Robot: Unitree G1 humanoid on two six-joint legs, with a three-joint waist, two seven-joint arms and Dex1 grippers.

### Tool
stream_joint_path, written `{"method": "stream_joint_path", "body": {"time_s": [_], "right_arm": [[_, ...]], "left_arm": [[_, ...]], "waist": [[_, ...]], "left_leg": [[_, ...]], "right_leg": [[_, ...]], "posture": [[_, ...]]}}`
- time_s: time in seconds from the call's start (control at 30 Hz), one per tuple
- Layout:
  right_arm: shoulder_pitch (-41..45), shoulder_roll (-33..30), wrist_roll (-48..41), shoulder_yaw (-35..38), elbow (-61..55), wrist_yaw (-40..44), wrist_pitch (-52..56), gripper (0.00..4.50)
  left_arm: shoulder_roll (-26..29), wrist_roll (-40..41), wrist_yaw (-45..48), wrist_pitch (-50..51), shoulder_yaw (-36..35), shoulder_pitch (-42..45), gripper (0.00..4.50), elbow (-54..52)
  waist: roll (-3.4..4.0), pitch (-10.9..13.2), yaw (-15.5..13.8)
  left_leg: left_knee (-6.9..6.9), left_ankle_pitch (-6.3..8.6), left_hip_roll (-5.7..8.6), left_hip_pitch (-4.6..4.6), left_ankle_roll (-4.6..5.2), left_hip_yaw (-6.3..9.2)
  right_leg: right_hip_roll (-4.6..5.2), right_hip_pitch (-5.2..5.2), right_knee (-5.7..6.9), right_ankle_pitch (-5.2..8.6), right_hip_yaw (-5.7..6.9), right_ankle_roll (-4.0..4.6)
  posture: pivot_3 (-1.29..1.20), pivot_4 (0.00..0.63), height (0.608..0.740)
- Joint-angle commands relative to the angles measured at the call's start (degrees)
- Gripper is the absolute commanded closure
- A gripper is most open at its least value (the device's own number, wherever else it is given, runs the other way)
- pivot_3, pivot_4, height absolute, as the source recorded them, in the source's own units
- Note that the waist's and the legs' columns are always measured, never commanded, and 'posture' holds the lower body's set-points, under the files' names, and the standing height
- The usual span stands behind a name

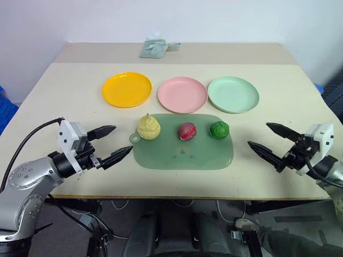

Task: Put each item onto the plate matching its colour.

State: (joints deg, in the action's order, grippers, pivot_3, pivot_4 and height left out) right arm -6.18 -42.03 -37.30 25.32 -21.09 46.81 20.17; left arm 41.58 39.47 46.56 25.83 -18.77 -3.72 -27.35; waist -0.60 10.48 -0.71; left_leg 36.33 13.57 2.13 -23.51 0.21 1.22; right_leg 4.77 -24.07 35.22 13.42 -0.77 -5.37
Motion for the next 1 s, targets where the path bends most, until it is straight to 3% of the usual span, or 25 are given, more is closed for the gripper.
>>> {"method": "stream_joint_path", "body": {"time_s": [0.03,0.57,1.0], "right_arm": [[0.9,-0.8,-1.3,1.0,-3.0,-1.0,1.3,0.04],[2.2,-0.6,-3.3,-0.9,-7.7,-0.1,4.9,0.04],[7.4,-0.7,-4.4,-6.4,-7.0,13.8,-1.8,0.04]], "left_arm": [[-0.4,-0.3,-0.1,-1.3,-0.2,0.4,0.00,-1.6],[-2.3,-3.5,-2.4,-2.0,1.8,3.2,0.00,-0.2],[-3.0,-4.4,-6.9,7.3,8.5,13.6,0.00,3.8]], "waist": [[0.00,0.0,0.0],[0.00,0.0,0.0],[-0.04,0.0,-0.1]], "left_leg": [[-0.01,0.00,0.00,0.00,0.00,0.00],[-0.09,-0.01,0.00,-0.01,0.01,-0.09],[0.10,-0.02,0.01,0.06,0.03,-0.07]], "right_leg": [[0.00,0.00,-0.01,0.00,0.00,0.00],[-0.03,-0.06,-0.03,-0.02,0.01,-0.01],[-0.14,0.08,0.05,-0.08,0.06,-0.12]], "posture": [[0.00,0.150,0.740],[0.00,0.150,0.740],[0.00,0.150,0.740]]}}
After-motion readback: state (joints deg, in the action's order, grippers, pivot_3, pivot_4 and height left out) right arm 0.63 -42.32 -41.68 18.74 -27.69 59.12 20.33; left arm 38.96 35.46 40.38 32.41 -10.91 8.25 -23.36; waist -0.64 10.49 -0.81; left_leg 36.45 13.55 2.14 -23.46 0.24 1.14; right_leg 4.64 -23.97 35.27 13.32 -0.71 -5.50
